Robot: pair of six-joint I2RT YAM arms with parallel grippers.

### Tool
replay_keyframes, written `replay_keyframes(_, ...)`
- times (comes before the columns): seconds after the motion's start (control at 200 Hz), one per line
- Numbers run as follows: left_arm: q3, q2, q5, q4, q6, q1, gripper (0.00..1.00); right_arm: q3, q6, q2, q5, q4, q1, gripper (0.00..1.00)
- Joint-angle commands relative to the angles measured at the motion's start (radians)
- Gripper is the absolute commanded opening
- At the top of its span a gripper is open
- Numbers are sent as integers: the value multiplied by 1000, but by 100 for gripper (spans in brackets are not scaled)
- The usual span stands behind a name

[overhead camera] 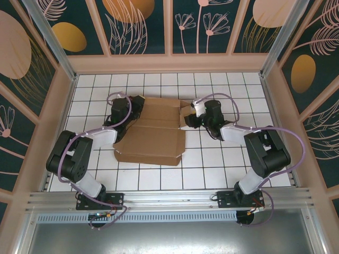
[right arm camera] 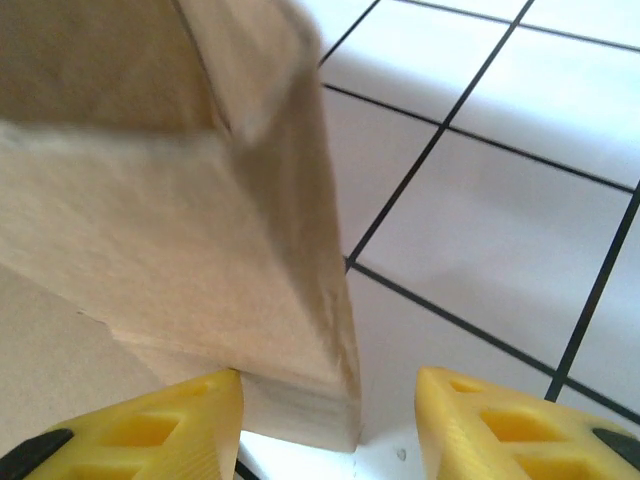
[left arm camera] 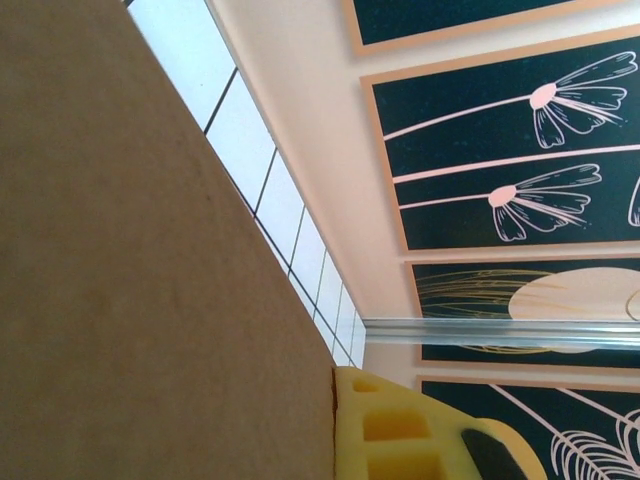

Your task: Fold the paper box

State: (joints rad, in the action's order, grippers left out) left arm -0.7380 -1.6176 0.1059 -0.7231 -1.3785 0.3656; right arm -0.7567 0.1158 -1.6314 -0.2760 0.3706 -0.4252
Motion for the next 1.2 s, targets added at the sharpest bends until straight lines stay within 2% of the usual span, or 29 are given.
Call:
replay_keyframes(0.0,22,10,36,14,13,6,0,25,31,20,18,78,-17,49)
replay_keyframes(0.39,-2,10,22,60,29,7,0,20,70,31,-38,92,-37,44)
replay_keyframes(0.736,-8,19,18,78,38,7,0,44,95,37,3,121,-93,38)
replay_keyframes(0.891,-8,20,19,82,41,7,0,52,95,44,32,138,-96,37)
replay_keyframes(1.106,-4,18,25,76,33,7,0,-3,101,-9,136,132,-116,36)
replay_keyframes(1.196,-1,21,24,77,30,7,0,-23,102,-35,180,125,-160,36)
